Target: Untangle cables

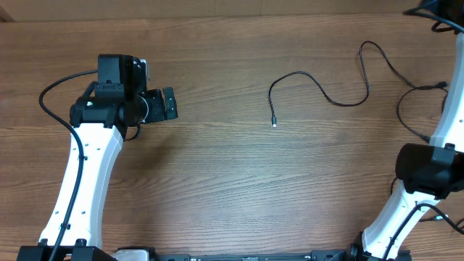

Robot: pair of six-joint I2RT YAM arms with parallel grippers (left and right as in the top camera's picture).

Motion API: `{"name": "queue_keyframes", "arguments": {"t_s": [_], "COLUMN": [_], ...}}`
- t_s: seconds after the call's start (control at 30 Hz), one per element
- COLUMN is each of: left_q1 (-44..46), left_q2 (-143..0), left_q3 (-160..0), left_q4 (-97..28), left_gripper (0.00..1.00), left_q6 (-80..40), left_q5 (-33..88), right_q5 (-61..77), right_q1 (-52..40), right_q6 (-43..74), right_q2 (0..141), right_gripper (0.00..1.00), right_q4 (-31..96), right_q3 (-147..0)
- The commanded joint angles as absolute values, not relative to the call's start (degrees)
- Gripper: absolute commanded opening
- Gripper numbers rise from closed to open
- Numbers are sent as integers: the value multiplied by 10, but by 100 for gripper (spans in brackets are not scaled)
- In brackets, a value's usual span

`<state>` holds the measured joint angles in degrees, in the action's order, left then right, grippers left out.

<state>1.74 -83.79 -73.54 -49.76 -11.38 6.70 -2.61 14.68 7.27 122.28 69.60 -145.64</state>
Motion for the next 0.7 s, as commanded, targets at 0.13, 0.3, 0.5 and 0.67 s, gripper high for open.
{"name": "queue_keyframes", "arguments": {"t_s": [0.13, 0.3, 0.5, 0.67], "left_q1": [15, 15, 15, 15], "left_q2": [-832, -832, -832, -832], "left_q3": [-740, -740, -740, -740], "left_q4": [-497, -497, -497, -497], "left_gripper": [100, 100, 100, 100], "left_q6": [-103, -103, -103, -103], "left_q5": [71, 71, 71, 71], "right_q5": [140, 189, 241, 241], "right_q1": [135, 132, 104, 50], "right_q6": [-103, -152, -256, -249], "right_q2": [1204, 1204, 1204, 1206], "right_gripper": [94, 94, 94, 95], "right_q4": [705, 690, 669, 642], "right_q3": [-1358, -1275, -1161, -1101]}}
